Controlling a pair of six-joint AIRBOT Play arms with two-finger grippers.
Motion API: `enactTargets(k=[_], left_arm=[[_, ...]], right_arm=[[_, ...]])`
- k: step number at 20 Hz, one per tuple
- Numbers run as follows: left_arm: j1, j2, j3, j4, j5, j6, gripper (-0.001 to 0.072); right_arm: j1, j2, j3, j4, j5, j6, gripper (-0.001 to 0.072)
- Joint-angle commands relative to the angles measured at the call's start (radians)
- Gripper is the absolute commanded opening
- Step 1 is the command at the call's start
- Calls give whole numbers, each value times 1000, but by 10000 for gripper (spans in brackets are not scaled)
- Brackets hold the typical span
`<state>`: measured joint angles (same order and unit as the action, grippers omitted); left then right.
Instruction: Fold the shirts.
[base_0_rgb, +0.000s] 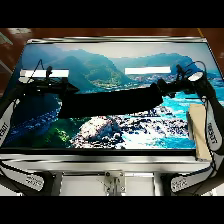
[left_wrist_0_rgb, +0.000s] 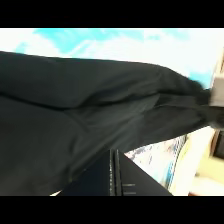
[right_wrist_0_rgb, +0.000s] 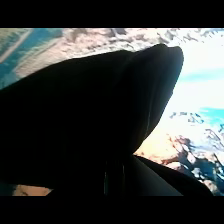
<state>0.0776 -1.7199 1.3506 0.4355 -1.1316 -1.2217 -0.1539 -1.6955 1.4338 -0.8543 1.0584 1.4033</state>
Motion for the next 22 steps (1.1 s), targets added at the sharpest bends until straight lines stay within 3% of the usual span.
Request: enactTargets(k=[1, 11, 22], left_arm=[[-106, 1, 1, -3, 27, 62, 39], [-418, -5, 1, -10, 242, 62, 40], [-458, -20, 1, -10, 243, 63, 40]], right_arm=[[0, 152, 1, 8, 22, -8, 59], [0, 283, 1, -68, 243, 25, 60], [0, 283, 1, -143, 254, 25, 59]])
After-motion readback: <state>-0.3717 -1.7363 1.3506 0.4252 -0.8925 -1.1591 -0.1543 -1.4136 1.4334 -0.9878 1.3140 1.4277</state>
